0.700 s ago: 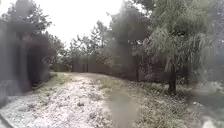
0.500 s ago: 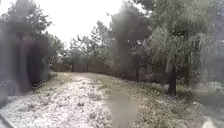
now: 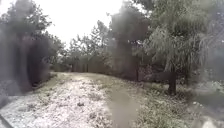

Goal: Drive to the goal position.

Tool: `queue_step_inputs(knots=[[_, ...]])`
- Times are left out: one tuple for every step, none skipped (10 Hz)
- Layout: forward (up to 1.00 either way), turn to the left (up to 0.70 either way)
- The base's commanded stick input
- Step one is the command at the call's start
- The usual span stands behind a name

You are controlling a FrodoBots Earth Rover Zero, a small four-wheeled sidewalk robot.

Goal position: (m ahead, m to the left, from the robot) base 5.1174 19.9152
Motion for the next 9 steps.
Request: queue_step_inputs(knots=[[0.70,0.35],[0.70,0.35],[0.70,0.35],[0.70,0.35],[0.70,0.35],[0.70,0.35],[0.70,0.35],[0.70,0.35],[0.70,0.35]])
